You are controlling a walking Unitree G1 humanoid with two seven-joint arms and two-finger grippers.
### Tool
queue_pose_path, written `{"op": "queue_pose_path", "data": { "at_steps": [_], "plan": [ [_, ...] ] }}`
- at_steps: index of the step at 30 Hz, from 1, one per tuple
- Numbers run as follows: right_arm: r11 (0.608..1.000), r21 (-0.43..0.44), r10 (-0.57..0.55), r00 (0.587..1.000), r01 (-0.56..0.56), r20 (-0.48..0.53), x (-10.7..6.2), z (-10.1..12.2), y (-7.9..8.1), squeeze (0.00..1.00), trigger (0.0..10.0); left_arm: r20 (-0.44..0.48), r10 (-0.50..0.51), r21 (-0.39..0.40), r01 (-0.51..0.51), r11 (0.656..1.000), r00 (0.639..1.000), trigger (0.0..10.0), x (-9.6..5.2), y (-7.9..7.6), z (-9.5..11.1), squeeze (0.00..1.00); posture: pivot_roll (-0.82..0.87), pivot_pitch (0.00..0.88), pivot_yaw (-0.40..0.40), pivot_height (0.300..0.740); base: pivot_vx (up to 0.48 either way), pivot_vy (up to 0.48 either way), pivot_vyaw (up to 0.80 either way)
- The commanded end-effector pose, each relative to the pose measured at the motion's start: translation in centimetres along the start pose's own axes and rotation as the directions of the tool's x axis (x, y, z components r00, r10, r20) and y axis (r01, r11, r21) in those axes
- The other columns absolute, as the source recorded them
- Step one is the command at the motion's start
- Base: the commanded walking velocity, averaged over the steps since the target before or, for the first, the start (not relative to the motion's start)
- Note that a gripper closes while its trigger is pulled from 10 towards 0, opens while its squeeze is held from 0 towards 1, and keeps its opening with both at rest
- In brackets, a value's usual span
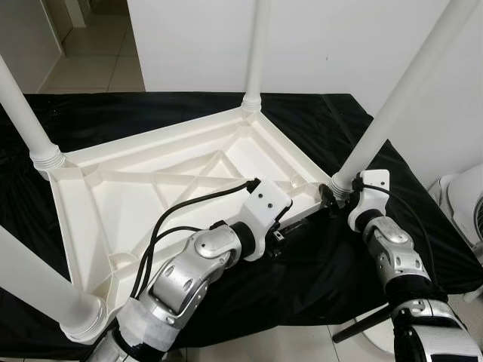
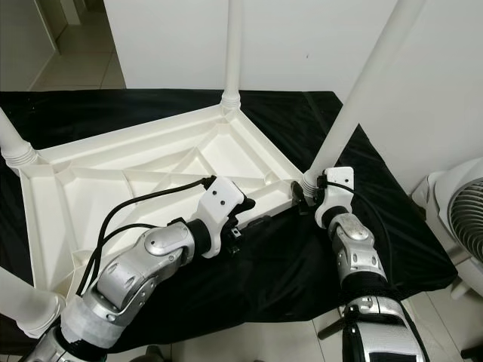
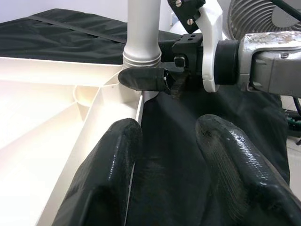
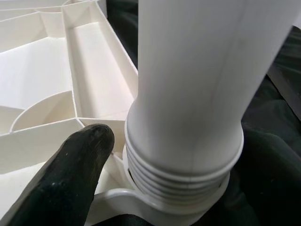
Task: Building children table
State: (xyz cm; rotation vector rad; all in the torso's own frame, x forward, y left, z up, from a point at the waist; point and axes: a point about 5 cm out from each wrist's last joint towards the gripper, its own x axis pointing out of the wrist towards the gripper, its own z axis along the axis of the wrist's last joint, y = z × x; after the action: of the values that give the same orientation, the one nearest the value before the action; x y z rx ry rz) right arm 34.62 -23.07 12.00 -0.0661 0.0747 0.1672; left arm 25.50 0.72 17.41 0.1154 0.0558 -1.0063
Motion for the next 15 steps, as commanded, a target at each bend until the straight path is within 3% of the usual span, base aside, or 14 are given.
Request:
{"op": "queue_pose_path", "data": {
  "at_steps": [1,12,15],
  "plan": [
    [1.0,-0.022,0.009,1.0,-0.01,-0.015,0.1,-0.2,-0.2,0.0,10.0,0.008,-0.05,0.019,0.05,0.999,0.999,10.0,0.1,-0.1,0.3,0.0,0.08,0.011,-0.018,0.74,0.0,0.0,0.0],
    [0.998,-0.031,0.05,0.999,-0.051,-0.02,1.2,0.3,-0.1,0.0,10.0,0.013,-0.044,0.027,0.044,0.999,0.999,10.0,0.1,0.1,0.7,0.0,0.1,0.032,-0.014,0.74,0.0,0.0,0.0],
    [0.993,-0.034,0.113,0.992,-0.115,-0.046,1.3,-0.1,0.6,0.0,10.0,0.011,-0.043,0.029,0.043,0.999,0.999,10.0,0.0,0.1,0.7,0.0,0.1,0.039,-0.017,0.74,0.0,0.0,0.0]
  ]
}}
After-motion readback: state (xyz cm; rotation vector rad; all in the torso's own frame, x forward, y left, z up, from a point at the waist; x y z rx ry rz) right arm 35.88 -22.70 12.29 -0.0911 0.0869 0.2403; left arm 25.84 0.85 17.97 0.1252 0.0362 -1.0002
